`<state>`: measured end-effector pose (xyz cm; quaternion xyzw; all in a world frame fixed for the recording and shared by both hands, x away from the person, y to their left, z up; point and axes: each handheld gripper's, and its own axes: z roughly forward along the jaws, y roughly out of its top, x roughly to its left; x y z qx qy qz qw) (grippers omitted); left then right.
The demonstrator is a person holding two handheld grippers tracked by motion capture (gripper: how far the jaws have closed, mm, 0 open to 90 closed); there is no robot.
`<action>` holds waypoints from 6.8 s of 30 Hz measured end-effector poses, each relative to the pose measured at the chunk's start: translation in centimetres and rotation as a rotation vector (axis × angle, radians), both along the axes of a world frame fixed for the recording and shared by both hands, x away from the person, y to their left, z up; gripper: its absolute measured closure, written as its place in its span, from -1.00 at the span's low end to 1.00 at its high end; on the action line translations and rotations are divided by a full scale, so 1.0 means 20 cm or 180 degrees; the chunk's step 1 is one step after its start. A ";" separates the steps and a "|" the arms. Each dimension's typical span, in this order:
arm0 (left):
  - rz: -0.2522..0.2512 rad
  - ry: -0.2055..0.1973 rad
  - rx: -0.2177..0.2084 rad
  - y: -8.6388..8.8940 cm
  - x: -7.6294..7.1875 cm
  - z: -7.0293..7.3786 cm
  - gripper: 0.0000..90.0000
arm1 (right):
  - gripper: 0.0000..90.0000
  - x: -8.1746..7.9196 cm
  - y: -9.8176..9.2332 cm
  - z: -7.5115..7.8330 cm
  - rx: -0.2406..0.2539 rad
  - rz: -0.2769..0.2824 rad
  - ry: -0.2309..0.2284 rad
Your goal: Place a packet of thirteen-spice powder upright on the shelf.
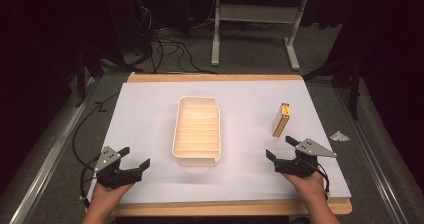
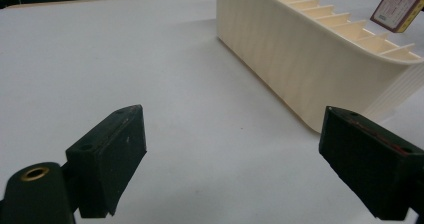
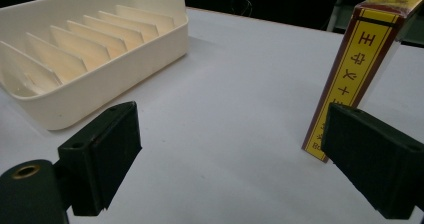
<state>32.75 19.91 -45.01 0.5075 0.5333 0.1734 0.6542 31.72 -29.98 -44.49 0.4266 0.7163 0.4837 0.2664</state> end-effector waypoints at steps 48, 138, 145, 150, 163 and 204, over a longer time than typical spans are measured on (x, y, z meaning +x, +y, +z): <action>0.0060 -0.0010 -0.0009 0.03 -0.03 0.01 -0.79 | -0.85 0.05 -0.04 0.07 -0.0020 -0.0472 -0.0088; 0.0132 -0.0048 0.0058 0.03 -0.03 0.01 -1.00 | 0.53 0.33 -0.11 0.12 -0.0055 -0.0779 -0.0167; 0.0143 -0.0049 0.0067 0.04 -0.02 0.01 -1.00 | 0.53 0.32 -0.08 0.15 0.0002 -0.0517 -0.0181; 0.0126 -0.0061 0.0069 0.04 -0.03 0.02 -1.00 | 0.53 0.30 -0.05 0.18 0.0013 -0.0266 -0.0236; 0.0100 -0.0071 0.0037 0.04 -0.03 0.02 -1.00 | 0.53 0.28 0.00 0.22 0.0112 0.0274 -0.0283; 0.0075 -0.0065 0.0067 0.05 -0.04 0.02 -1.00 | 0.53 0.24 0.11 0.28 0.0328 0.1323 -0.0432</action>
